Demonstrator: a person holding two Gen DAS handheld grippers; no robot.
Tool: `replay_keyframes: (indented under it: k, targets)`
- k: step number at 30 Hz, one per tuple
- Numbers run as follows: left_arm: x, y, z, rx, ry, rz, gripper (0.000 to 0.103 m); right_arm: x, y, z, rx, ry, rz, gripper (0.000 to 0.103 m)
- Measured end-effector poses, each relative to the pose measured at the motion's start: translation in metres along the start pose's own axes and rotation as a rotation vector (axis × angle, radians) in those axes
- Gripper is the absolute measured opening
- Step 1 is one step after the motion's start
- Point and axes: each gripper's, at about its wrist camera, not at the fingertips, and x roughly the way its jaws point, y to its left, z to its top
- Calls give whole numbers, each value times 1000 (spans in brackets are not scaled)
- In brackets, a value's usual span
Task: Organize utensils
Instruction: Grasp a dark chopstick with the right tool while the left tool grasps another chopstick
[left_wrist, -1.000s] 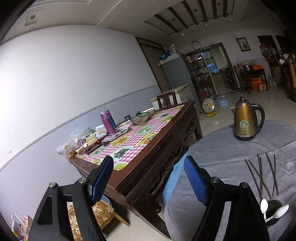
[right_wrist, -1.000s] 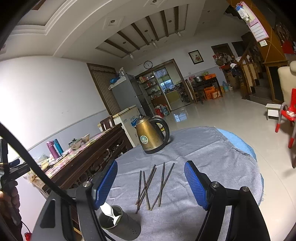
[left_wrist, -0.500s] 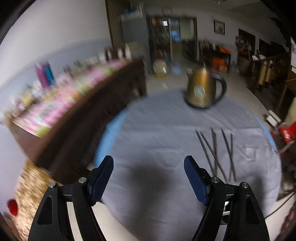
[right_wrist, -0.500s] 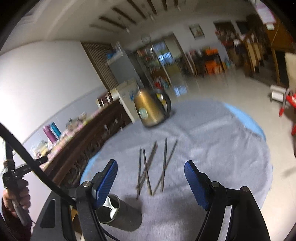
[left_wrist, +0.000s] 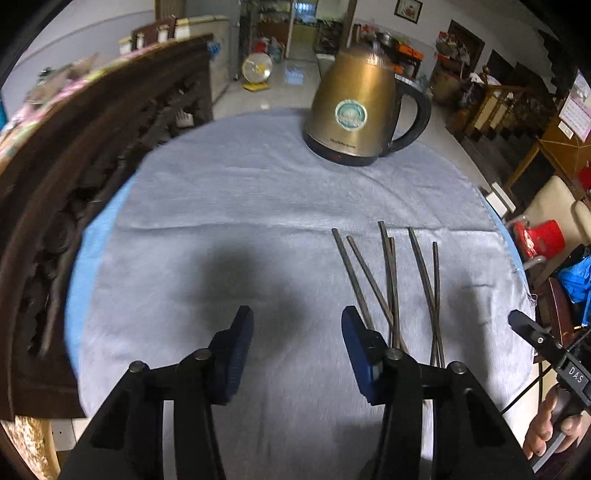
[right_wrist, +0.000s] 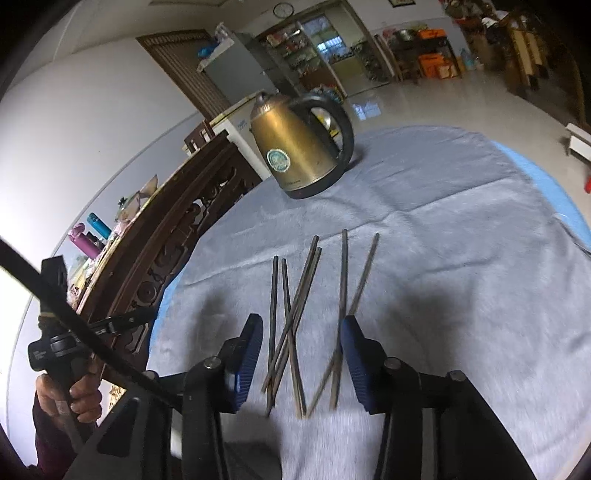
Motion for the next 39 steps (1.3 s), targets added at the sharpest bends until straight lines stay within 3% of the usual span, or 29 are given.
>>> replay_keyframes:
  k: [10,19,23,26,30,39]
  targets:
    - [90,-9,48,10,168,-48,51,105,-26,56,71,153,2,41]
    - [122,7,60,-96,250,-117,51,168,-42,95,105,228,-78,38]
    - [127,3,59,-94,269,-117,51,197,-35,93,47,330,-206,21]
    - [133,-5,59,-97,282,-123,51,200,-27,92,-34,322,-283,7]
    - [143,-13,59,-92,301,-113,51,190,-33,89,-15,307,-265,6]
    - [156,-35,73,-63,289,-32,48,129,-50,72,71,206,-105,6]
